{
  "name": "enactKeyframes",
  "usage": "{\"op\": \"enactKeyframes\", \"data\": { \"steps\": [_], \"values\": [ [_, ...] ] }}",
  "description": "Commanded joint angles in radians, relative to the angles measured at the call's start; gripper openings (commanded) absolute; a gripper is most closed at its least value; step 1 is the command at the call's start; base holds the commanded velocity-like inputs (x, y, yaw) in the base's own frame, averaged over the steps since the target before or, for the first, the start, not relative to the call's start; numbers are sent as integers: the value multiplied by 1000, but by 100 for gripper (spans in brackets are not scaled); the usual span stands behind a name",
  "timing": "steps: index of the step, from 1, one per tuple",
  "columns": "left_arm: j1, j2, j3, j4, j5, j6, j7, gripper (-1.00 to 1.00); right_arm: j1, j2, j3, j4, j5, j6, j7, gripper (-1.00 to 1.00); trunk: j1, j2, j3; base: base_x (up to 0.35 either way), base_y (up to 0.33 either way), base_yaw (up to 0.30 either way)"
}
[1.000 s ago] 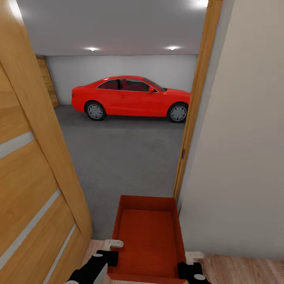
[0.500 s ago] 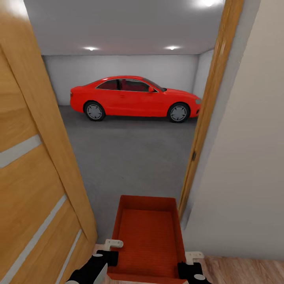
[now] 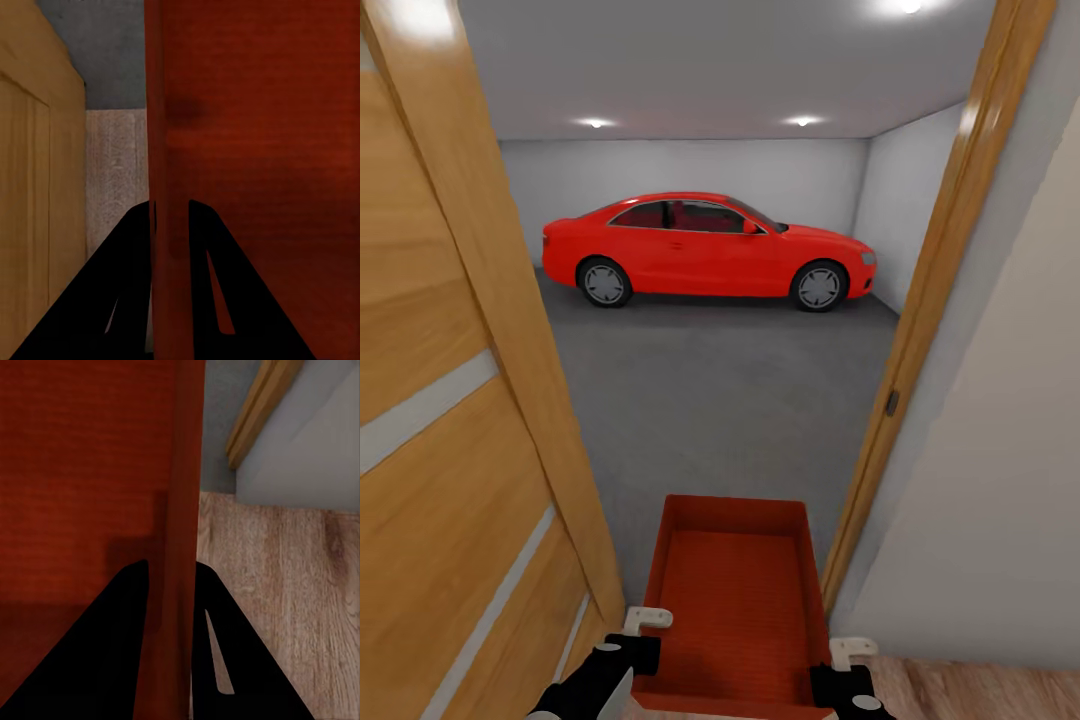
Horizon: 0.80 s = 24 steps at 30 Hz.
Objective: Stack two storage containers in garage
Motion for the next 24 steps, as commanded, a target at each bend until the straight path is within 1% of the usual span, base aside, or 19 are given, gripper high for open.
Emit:
{"op": "enactKeyframes", "data": {
  "steps": [1, 11, 24],
  "values": [
    [1, -4, -26, 0, 6, 5, 2, -100, -2, 1, -3, 0, -7, -5, -4, -100, 0, -1, -1, 4, 10, -6],
    [1, -4, -26, 0, 5, 5, 2, -100, -2, 1, -3, 0, -7, -5, -4, -100, 0, -1, -1, 0, 1, -149],
    [1, -4, -26, 0, 5, 4, 2, -100, -2, 0, -3, 0, -7, -5, -3, -100, 0, -1, -1, 0, 0, -11]
  ]
}}
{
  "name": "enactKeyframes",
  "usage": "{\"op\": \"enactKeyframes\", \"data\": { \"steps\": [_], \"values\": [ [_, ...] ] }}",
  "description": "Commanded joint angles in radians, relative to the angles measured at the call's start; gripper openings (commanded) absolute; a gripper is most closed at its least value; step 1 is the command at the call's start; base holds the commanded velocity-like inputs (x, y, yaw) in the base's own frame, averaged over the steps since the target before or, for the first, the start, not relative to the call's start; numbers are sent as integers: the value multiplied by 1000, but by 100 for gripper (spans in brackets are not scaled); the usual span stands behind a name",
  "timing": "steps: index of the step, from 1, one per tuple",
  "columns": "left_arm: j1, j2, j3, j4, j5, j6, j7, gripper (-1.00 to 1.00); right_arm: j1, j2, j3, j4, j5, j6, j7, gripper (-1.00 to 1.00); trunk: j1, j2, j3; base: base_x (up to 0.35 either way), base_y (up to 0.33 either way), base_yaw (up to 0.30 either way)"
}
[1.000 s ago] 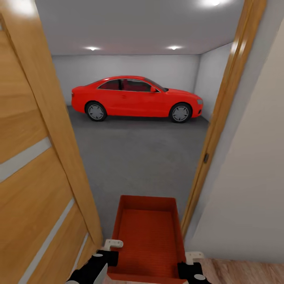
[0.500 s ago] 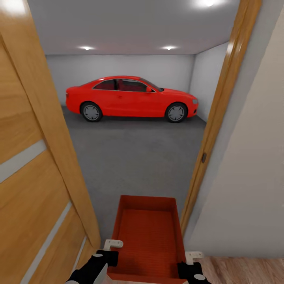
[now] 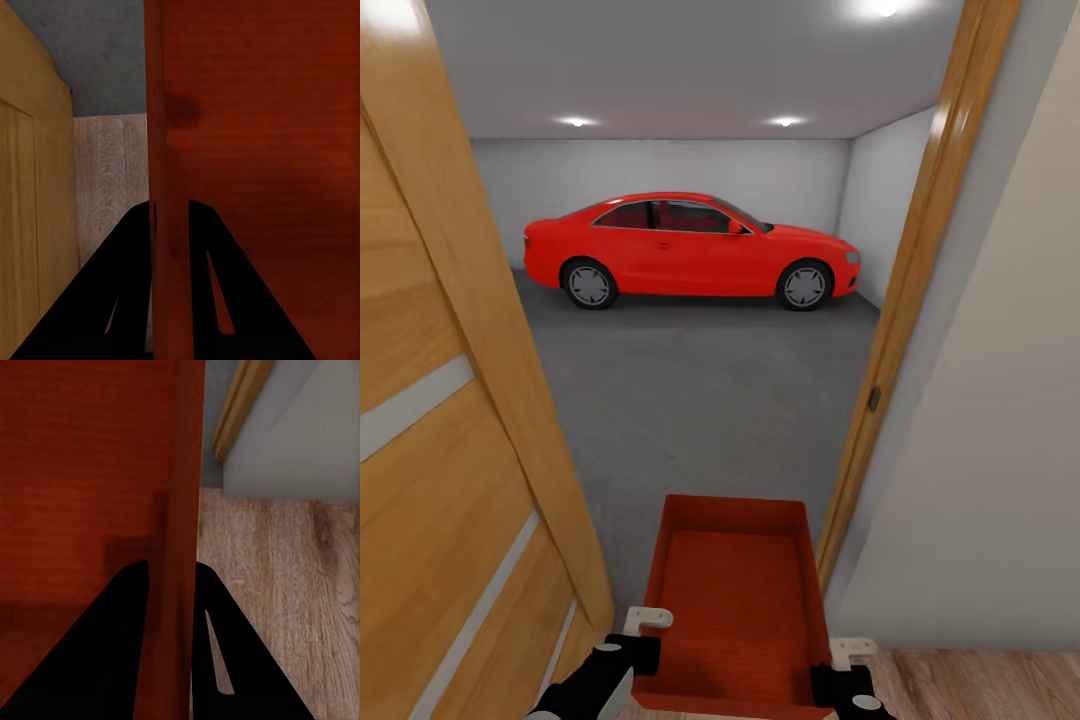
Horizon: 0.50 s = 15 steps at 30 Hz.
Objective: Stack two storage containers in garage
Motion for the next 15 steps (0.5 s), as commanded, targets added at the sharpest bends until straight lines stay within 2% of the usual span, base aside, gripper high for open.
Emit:
{"op": "enactKeyframes", "data": {
  "steps": [1, 6, 15],
  "values": [
    [1, -4, -27, 0, 6, 5, 2, -100, -2, 1, -1, 1, -9, -5, -3, -100, 0, -1, -1, 0, 0, 0],
    [1, -3, -27, 0, 6, 5, 2, -100, -1, 1, -1, 1, -9, -5, -3, -100, 0, -1, -1, 0, 0, 11],
    [1, -4, -27, 0, 6, 5, 2, -100, -2, 1, -1, 1, -8, -5, -3, -100, 0, -1, -1, 0, 0, 85]
  ]
}}
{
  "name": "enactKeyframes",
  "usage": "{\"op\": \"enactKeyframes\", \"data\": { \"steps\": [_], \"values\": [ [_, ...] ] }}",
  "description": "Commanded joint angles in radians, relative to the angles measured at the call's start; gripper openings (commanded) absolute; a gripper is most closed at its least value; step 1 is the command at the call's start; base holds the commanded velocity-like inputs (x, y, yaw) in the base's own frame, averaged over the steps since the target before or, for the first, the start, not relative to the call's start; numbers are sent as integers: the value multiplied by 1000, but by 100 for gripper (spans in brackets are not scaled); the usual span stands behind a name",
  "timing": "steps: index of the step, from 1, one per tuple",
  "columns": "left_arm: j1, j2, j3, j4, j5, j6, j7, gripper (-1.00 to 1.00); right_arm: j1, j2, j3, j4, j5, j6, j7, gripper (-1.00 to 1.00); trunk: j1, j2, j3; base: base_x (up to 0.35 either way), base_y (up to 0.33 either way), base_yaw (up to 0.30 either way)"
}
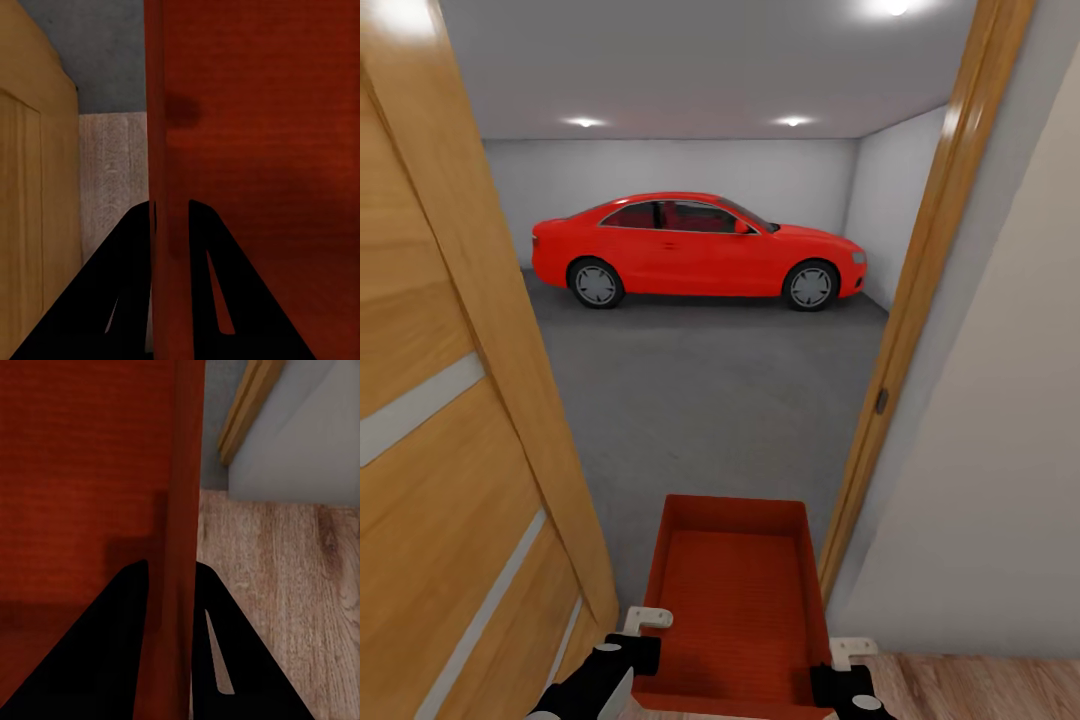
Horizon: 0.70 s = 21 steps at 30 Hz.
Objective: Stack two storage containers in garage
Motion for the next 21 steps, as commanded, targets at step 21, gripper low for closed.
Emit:
{"op": "enactKeyframes", "data": {
  "steps": [21],
  "values": [
    [1, -4, -27, 1, 6, 6, 2, -100, -2, 1, -1, 0, -7, -5, -3, -100, 0, -1, -1, 10, 21, 2]
  ]
}}
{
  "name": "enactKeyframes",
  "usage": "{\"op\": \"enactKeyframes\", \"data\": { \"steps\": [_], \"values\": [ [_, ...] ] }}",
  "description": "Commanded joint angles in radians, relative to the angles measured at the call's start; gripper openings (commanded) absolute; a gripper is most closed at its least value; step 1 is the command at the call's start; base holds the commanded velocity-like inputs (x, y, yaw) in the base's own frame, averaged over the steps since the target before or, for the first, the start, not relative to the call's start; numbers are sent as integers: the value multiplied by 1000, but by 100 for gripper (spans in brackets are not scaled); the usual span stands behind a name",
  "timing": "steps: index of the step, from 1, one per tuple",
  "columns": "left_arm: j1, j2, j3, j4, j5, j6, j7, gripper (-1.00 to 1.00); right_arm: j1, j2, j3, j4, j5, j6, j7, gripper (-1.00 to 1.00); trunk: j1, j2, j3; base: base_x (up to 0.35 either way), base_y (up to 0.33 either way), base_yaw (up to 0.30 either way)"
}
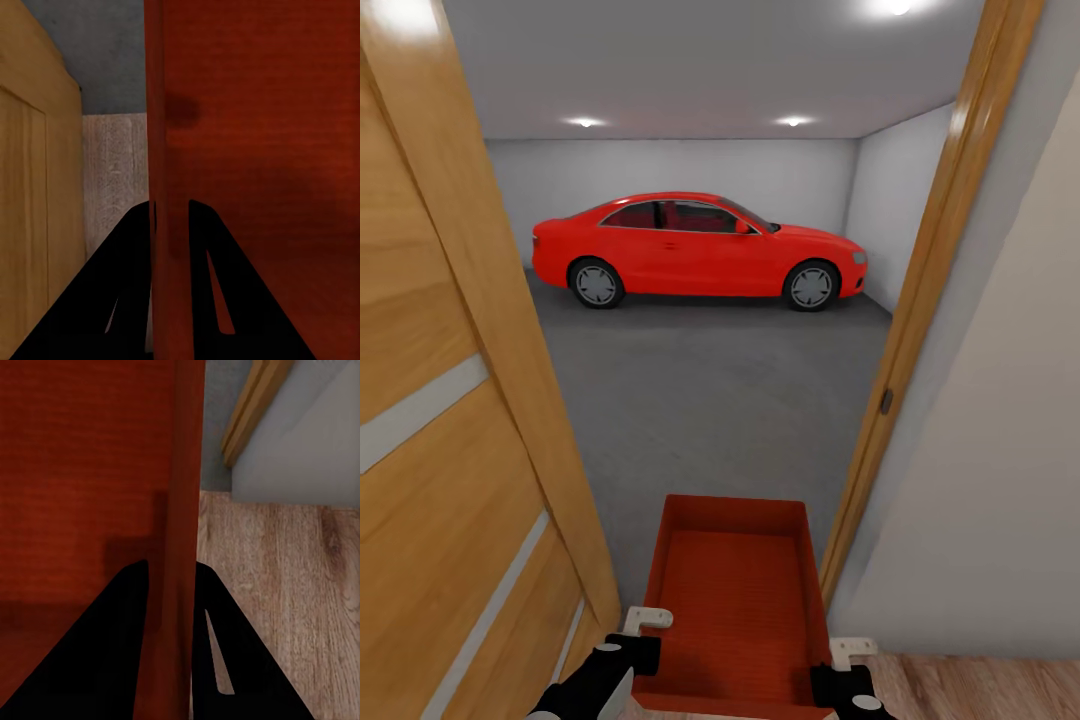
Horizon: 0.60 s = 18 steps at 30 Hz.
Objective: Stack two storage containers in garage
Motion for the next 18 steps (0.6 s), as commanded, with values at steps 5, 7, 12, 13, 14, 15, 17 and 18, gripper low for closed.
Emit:
{"op": "enactKeyframes", "data": {
  "steps": [5, 7, 12, 13, 14, 15, 17, 18],
  "values": [
    [1, -3, -30, 4, 5, 6, 3, -100, -2, 1, -1, 0, -6, -5, -3, -100, 0, -1, -1, 259, 0, 0],
    [1, -3, -30, 4, 5, 6, 3, -100, -2, 1, -1, 0, -6, -5, -3, -100, 0, -1, -1, 319, 0, 0],
    [1, -3, -30, 3, 5, 5, 3, -100, -2, 1, -1, 0, -6, -5, -3, -100, 0, -1, -1, 316, 0, 0],
    [1, -3, -30, 2, 6, 5, 3, -100, -1, 1, -1, 0, -6, -5, -3, -100, 0, -1, -1, 246, 0, 0],
    [1, -3, -30, 2, 6, 5, 3, -100, -2, 1, -1, 0, -6, -5, -3, -100, 0, -1, -1, 166, 0, 0],
    [1, -2, -29, 2, 7, 5, 3, -100, -1, 1, -1, 0, -6, -6, -3, -100, 0, -1, -1, 106, 0, 0],
    [1, -2, -29, 1, 7, 5, 3, -100, -1, 1, -1, 0, -6, -6, -4, -100, 0, -1, -1, 45, 0, 0],
    [1, -3, -29, 1, 7, 5, 3, -100, -2, 1, -1, 0, -6, -7, -4, -100, 0, -1, -1, 22, 0, 0]
  ]
}}
